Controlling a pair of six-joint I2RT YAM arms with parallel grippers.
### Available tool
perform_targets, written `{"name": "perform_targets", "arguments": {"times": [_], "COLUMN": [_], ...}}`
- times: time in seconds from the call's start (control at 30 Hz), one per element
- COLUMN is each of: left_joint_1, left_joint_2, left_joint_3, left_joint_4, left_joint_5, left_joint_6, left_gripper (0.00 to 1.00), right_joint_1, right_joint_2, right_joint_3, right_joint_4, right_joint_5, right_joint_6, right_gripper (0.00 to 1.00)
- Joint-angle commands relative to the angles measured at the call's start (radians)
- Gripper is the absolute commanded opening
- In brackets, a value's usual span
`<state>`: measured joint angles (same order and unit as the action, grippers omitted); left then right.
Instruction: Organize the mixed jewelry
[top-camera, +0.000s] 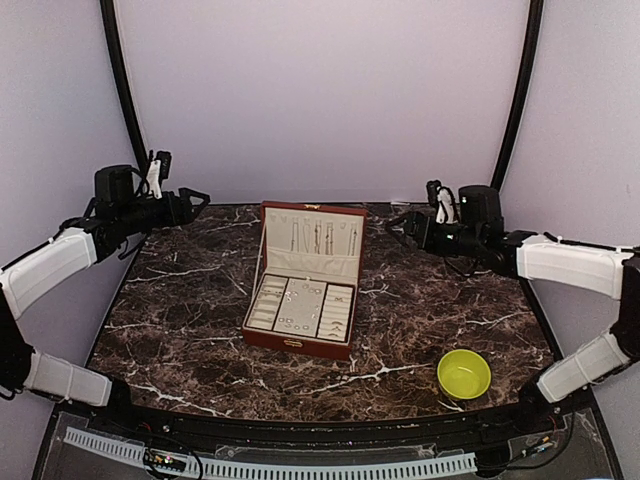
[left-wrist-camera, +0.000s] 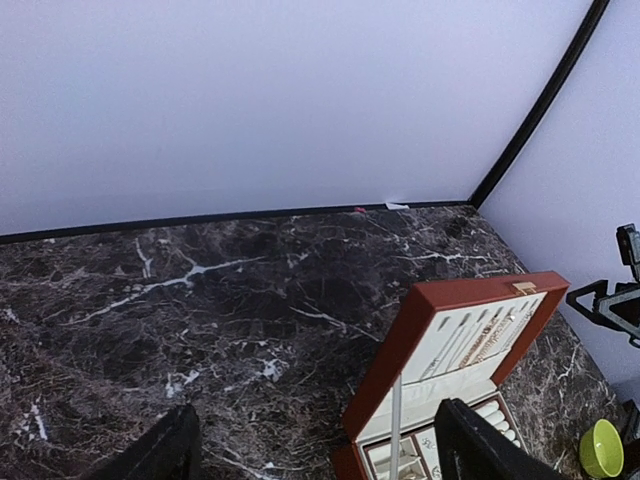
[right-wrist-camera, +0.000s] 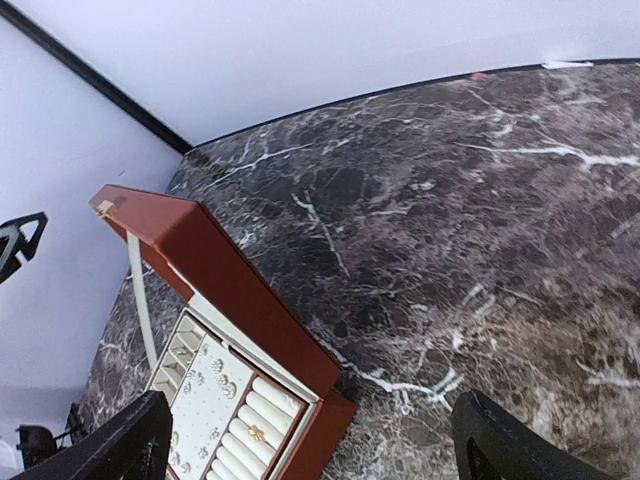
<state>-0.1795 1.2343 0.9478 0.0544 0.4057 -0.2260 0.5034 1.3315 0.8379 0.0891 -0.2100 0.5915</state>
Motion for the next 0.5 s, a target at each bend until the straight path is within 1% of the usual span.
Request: {"name": "perform_targets", "arguments": {"times": [0.0, 0.07, 0.17, 0.27, 0.37, 0.47], "left_joint_1": [0.075, 0.086, 0.089, 0.089, 0.088, 0.089], "left_joint_2": [-0.037, -0.050, -0.067, -0.082, -0.088, -0.091], "left_joint_3": [0.013, 0.013, 0.014, 0.015, 0.017, 0.018], "left_joint_4": [0.033, 0.024, 0.001, -0.007, -0.014, -0.019], "left_joint_5": [0.058, 0.035, -0.015, -0.037, -0.055, -0.066], "left_joint_6": [-0.018, 0.002, 0.042, 0.059, 0.072, 0.078], "left_gripper": [0.83, 0.83, 0.83, 0.83, 0.83, 0.83], "right_joint_1": [-0.026, -0.027, -0.027, -0.028, -0.029, -0.026], "right_joint_2": [0.135, 0.213, 0.287, 0.356, 0.403, 0.421], "right_joint_3": [0.132, 0.196, 0.277, 0.352, 0.414, 0.448], "right_joint_4": [0.202, 0.208, 0.204, 0.163, 0.116, 0.099], "right_joint_5": [-0.240, -0.297, -0.340, -0.395, -0.433, -0.505], "right_joint_6": [-0.168, -0.219, -0.285, -0.361, -0.411, -0.415], "right_gripper": [0.99, 0.99, 0.99, 0.98, 0.98, 0.98]}}
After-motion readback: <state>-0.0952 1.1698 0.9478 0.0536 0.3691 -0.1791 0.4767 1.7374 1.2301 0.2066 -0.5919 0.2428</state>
